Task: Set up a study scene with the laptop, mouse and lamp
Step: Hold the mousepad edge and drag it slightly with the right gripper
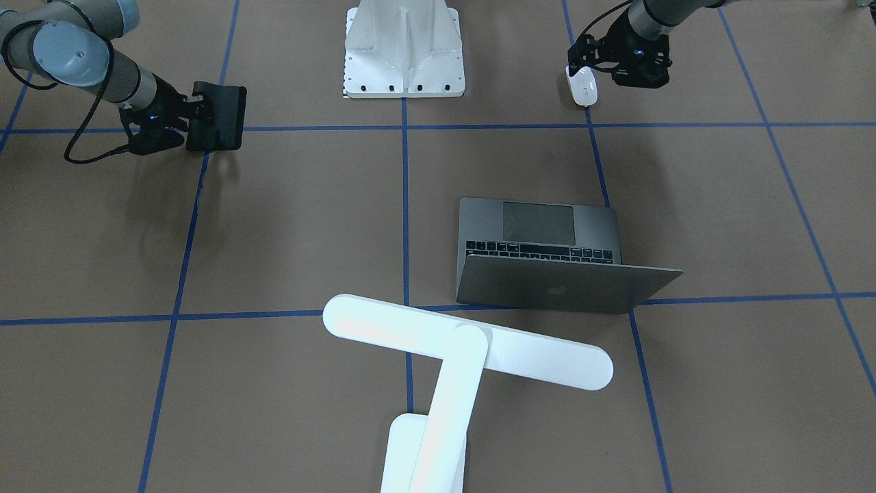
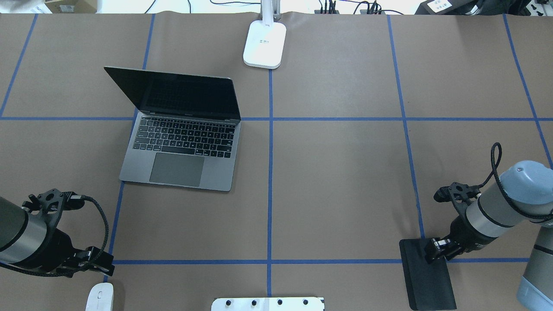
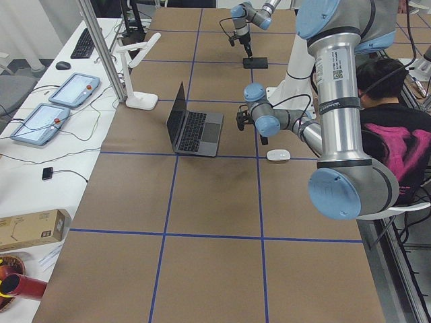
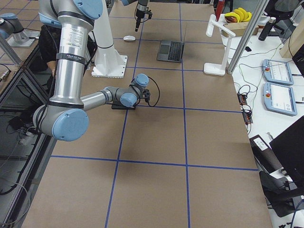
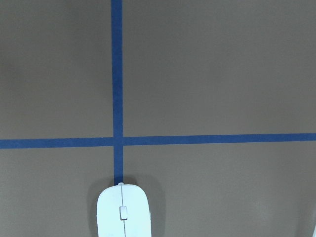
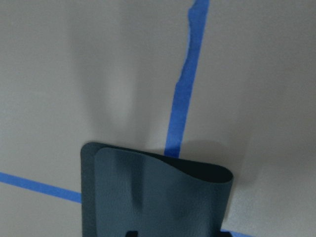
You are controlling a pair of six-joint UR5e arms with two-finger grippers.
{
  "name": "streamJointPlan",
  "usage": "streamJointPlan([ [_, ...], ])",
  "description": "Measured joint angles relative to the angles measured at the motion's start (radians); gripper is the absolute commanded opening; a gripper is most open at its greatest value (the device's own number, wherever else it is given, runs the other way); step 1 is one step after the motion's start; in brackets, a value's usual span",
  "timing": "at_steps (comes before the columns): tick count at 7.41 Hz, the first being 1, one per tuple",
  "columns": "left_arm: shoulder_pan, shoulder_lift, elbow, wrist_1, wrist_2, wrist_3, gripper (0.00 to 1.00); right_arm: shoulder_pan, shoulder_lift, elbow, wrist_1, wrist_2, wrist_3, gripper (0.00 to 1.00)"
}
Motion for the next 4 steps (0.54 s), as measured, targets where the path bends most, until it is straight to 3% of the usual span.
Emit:
streamJointPlan([
  [3, 0.0, 0.001, 0.0, 0.0, 0.0, 0.0, 0.95, 0.003, -0.006, -0.002, -0.001, 0.001, -0.029, 0.6],
  [4, -0.001, 0.001, 0.0, 0.0, 0.0, 0.0, 0.95, 0.004, -0.006, -0.003, -0.004, 0.001, -0.031, 0.46],
])
